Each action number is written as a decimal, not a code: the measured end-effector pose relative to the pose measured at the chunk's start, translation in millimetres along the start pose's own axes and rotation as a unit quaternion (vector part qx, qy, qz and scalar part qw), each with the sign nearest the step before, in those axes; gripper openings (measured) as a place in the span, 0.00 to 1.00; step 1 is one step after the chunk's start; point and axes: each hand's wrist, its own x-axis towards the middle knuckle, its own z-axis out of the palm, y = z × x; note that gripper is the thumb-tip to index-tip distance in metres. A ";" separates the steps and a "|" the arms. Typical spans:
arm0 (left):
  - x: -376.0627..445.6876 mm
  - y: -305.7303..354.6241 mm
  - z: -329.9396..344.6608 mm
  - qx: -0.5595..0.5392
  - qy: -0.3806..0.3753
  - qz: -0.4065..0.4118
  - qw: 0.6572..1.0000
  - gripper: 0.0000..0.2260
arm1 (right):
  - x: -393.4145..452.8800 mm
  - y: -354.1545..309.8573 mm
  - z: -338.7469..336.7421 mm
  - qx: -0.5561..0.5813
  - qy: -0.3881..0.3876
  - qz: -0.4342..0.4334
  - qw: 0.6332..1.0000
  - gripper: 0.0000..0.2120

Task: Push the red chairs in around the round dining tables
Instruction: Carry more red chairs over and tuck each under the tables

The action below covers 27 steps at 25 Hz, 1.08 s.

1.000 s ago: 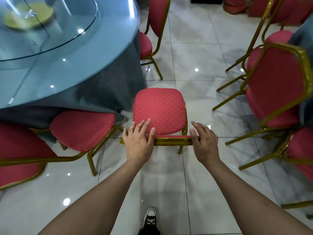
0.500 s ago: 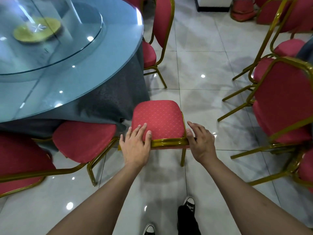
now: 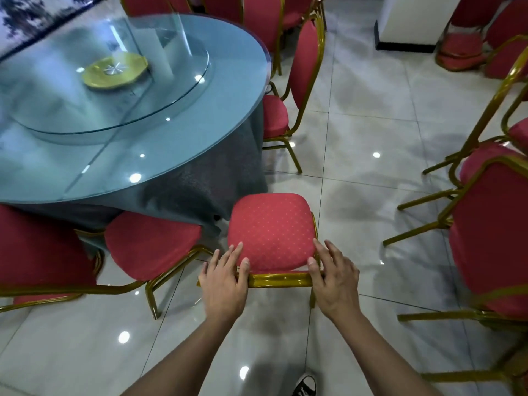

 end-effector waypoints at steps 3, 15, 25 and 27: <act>4.9 14.5 8.6 -0.008 0.018 -0.024 1.000 0.31 | 21.8 7.9 -9.8 -0.019 -0.041 -0.012 0.999 0.33; 62.1 62.3 29.6 -0.023 0.087 -0.101 0.991 0.33 | 147.1 22.5 -26.5 -0.036 -0.134 -0.108 0.984 0.31; 110.3 111.4 49.1 -0.031 0.103 -0.165 0.980 0.33 | 235.4 30.0 -44.3 -0.028 -0.152 -0.166 0.974 0.25; 116.8 123.1 55.7 -0.027 0.101 -0.182 0.978 0.33 | 252.9 34.3 -47.1 -0.038 -0.159 -0.178 0.970 0.24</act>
